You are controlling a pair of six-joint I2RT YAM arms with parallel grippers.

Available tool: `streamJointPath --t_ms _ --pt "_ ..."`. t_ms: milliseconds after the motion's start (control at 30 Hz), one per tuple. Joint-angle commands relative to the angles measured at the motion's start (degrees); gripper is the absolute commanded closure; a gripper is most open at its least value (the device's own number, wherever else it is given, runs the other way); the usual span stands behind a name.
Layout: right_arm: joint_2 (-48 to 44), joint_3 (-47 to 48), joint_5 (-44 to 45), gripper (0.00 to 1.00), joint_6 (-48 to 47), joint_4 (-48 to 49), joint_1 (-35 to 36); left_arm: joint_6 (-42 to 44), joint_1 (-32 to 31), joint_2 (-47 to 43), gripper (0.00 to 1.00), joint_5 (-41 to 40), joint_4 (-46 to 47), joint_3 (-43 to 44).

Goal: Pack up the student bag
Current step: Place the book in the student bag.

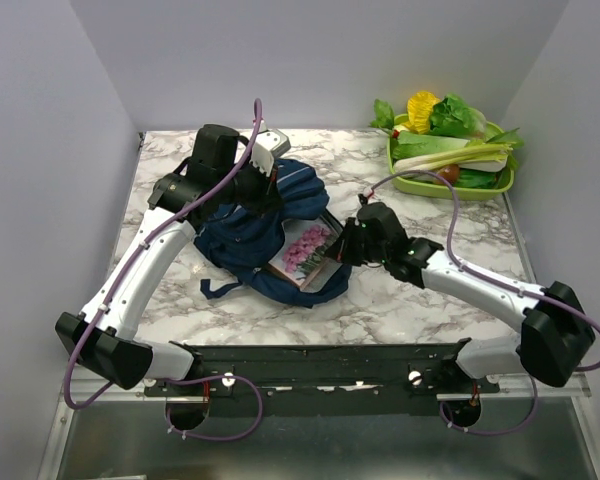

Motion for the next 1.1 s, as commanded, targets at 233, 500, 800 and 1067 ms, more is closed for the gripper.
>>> streamJointPath --t_ms 233,500,800,1067 --pt "14.2 16.2 -4.7 0.99 0.0 8.1 2.8 -1.4 -2.2 -1.7 1.0 3.6 10.4 4.3" --pt "13.7 13.3 -2.2 0.74 -0.7 9.1 3.0 -2.8 -2.5 -2.2 1.0 2.9 11.5 1.9" --pt "-12.7 -8.1 10.3 0.52 -2.1 6.1 6.2 -3.5 -8.0 2.4 0.98 2.3 13.2 0.5" --pt "-16.4 -9.1 25.7 0.55 -6.6 -1.6 26.8 -4.4 -16.6 7.5 0.93 1.9 14.6 -1.2"
